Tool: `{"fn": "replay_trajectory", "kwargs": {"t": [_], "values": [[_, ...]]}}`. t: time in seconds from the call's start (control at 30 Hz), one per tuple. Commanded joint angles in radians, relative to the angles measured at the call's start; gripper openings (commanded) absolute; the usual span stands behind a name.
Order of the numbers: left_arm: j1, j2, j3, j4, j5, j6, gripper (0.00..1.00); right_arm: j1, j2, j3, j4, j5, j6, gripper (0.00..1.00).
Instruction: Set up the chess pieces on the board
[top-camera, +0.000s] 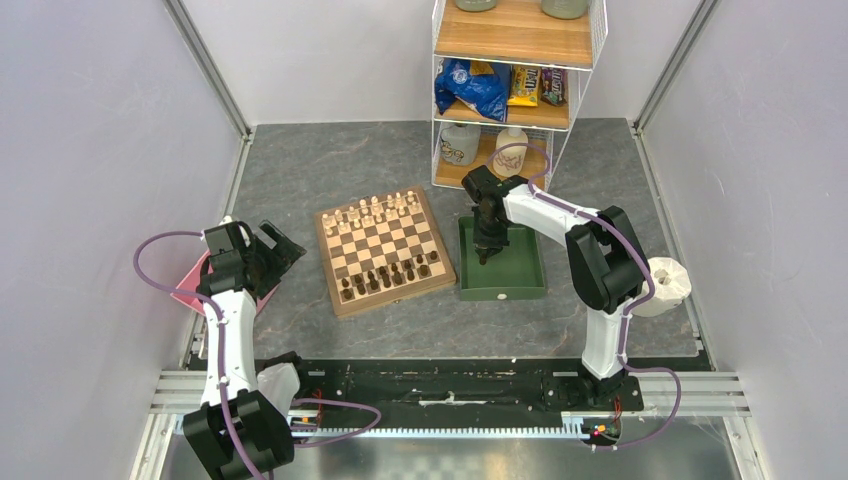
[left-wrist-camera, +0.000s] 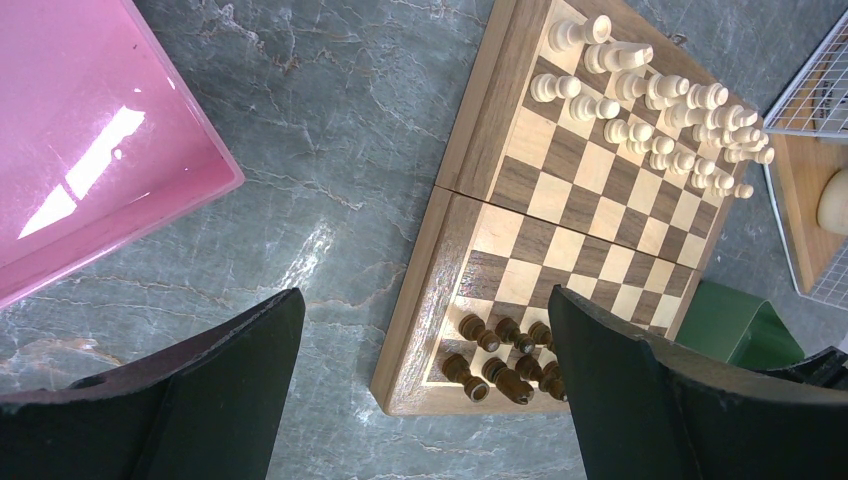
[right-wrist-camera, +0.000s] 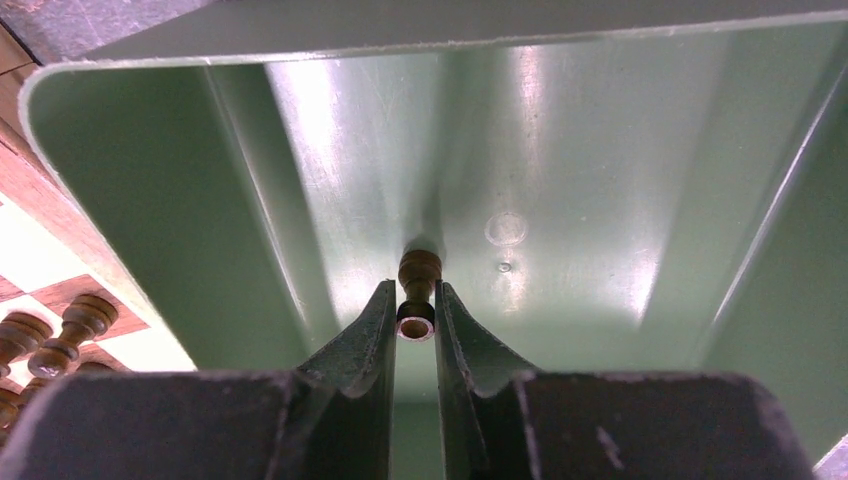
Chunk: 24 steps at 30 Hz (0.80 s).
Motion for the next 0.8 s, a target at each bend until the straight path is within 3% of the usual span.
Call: {"fn": "replay_trajectory", "kwargs": {"t": [0.0, 0.47, 0.77], "values": [[0.007, -0.003, 0.012, 0.019, 0.022, 0.022, 0.99, -0.001, -0.052, 0.003, -0.023, 0.014, -0.004, 0.17], [0.007, -0.005, 0.011, 0.021, 0.024, 0.022, 0.99, 0.112, -0.213, 0.12, -0.093, 0.052, 0.006, 0.17], [0.007, -0.005, 0.01, 0.021, 0.024, 0.023, 0.99, 0.238, -0.147, 0.189, -0.084, 0.022, 0.023, 0.17]]}}
